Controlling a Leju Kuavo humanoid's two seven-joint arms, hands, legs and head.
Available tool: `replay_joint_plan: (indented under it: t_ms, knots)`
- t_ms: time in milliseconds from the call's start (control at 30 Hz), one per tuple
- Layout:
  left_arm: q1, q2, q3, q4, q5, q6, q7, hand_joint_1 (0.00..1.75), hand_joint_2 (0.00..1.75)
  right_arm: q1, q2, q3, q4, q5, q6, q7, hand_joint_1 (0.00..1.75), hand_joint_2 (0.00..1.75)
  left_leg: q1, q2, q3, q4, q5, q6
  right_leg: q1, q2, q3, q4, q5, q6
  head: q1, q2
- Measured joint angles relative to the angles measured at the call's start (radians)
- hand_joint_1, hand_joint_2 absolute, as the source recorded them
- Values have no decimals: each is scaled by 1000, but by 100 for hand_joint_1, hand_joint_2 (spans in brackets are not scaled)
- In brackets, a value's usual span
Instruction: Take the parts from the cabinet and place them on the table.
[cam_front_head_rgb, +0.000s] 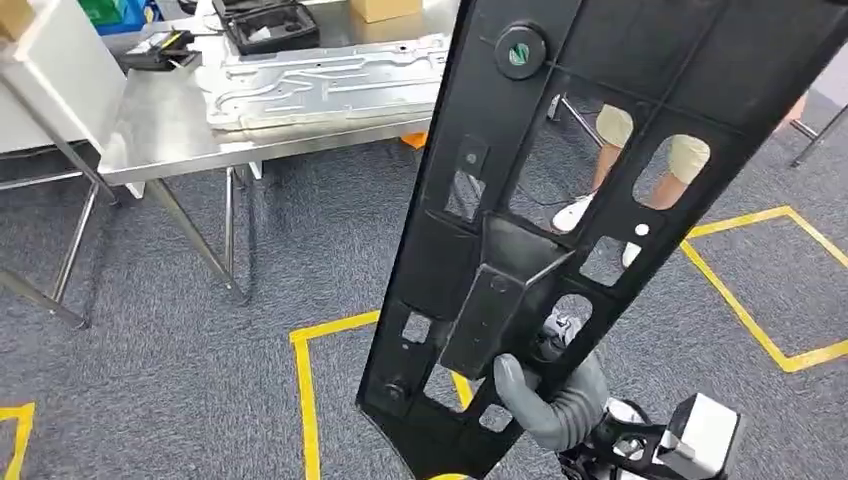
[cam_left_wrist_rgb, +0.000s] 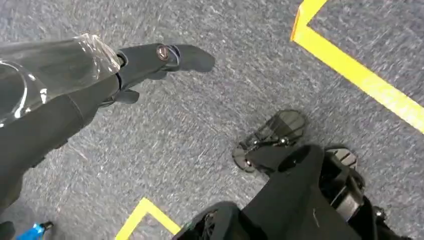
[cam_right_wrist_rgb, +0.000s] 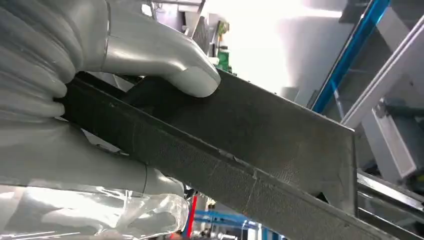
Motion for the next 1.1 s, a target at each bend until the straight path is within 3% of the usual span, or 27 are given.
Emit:
replay_joint_plan:
  t_ms: [33,67,100,167,200,233,267,333,367,400,500,567,600,667,700,733,767,800,867,900,933,1033,1100]
  knots:
    - [-1,-4,0,0,0,-2,7,0,175,0,0,0,0,3,-1,0,175,175,6,4,8,-8,9,11,0,-6,-2,3,-2,6,0,0]
    - [-2,-4,0,0,1,-2,11,0,175,0,0,0,0,5,-2,0,175,175,8,7,9,-13,14,16,-1,-44,-8,23,-19,9,1,0]
    - [0,-4,0,0,2,-2,18,0,175,-2,-1,0,0,5,-3,0,175,175,9,11,8,-12,15,21,1,-66,-31,79,-59,12,2,0]
    - [10,-3,0,0,3,-2,24,0,175,-2,0,0,0,7,-3,3,175,175,8,23,6,-12,14,22,-3,-75,-108,249,-141,19,1,0]
    - [12,-3,0,0,3,-2,28,0,175,-2,0,0,0,13,-3,8,175,175,8,23,5,-12,14,22,-4,-75,-137,310,-159,22,2,0]
    - [13,-3,0,0,4,-2,29,0,175,-2,-1,0,1,24,-3,14,175,175,8,24,5,-12,14,22,-6,-76,-144,326,-155,24,2,0]
    - [13,-4,0,0,4,-2,29,0,175,-2,-1,0,2,35,-3,17,175,175,10,23,5,-11,13,21,-8,-76,-124,292,-130,28,2,0]
    - [11,-4,0,0,5,-2,29,0,175,-3,-1,1,2,51,-3,23,175,175,15,17,8,-9,11,15,-16,-76,-25,113,-49,34,2,0]
    - [10,-3,0,0,5,-2,29,0,175,-4,-1,1,2,59,-4,25,175,175,15,12,9,-6,9,8,-22,-69,25,24,-25,37,2,0]
    - [9,-3,0,0,5,-2,29,0,175,-5,-1,1,2,60,-3,29,175,175,8,8,4,-2,5,0,-15,-59,33,6,-37,32,2,0]
    - [10,-3,0,0,6,-2,26,0,175,-6,-1,2,1,61,-4,31,175,175,14,1,1,-9,13,-19,-7,-69,26,9,-33,6,0,0]
    - [10,-3,0,0,6,1,23,0,175,-12,-1,2,1,61,-3,31,175,175,19,3,-3,11,-3,-29,-14,-79,28,2,-26,-8,0,0]
    - [9,-3,0,0,6,2,19,0,175,-12,-1,2,1,61,-4,32,175,175,18,5,-28,60,-36,-34,-14,-83,27,2,-26,-15,-2,0]
    - [8,-3,0,0,7,1,16,0,175,-12,-1,3,1,61,-3,33,175,175,19,6,-107,225,-112,-42,-11,-93,26,2,-27,-21,-3,0]
    - [9,-3,0,0,7,1,15,0,175,-12,-1,4,1,62,-3,34,175,175,19,6,-144,300,-139,-44,-10,-98,25,2,-27,-21,-3,0]
    - [11,-3,0,0,7,2,15,0,175,-11,-1,5,1,64,-3,35,175,175,19,6,-171,350,-148,-46,-8,-104,25,2,-27,-21,-3,0]
    - [12,-3,0,0,7,1,15,0,175,-12,-1,6,1,65,-3,35,175,175,19,6,-169,337,-127,-45,-7,-107,26,3,-28,-21,-3,0]
    - [12,-3,0,0,7,1,15,0,175,-12,-1,6,1,67,-3,35,175,175,19,6,-140,276,-87,-42,-7,-108,27,3,-28,-21,-3,0]
    - [12,-3,0,0,7,1,15,0,175,-12,-1,8,1,67,-4,35,175,175,18,10,-47,85,-1,-31,-6,-111,29,3,-29,-19,-3,0]
    - [11,-3,0,0,7,1,15,0,175,-13,-1,8,1,67,-5,34,175,175,15,17,-11,10,13,-23,-3,-112,29,4,-30,-16,-3,0]
    - [9,-3,0,0,7,1,15,0,175,-13,-1,9,1,66,-8,34,175,175,9,17,-10,-1,11,-20,2,-111,27,5,-31,-10,-1,0]
    - [12,-4,0,0,7,0,15,0,175,-15,-1,10,1,63,-10,34,175,175,4,15,-12,-2,14,-5,-2,-111,29,-1,-27,8,-1,0]
    - [10,-5,0,0,7,0,15,0,175,-15,-1,10,1,61,-10,34,175,175,11,15,-9,-9,23,9,-7,-103,13,36,-57,17,-1,0]
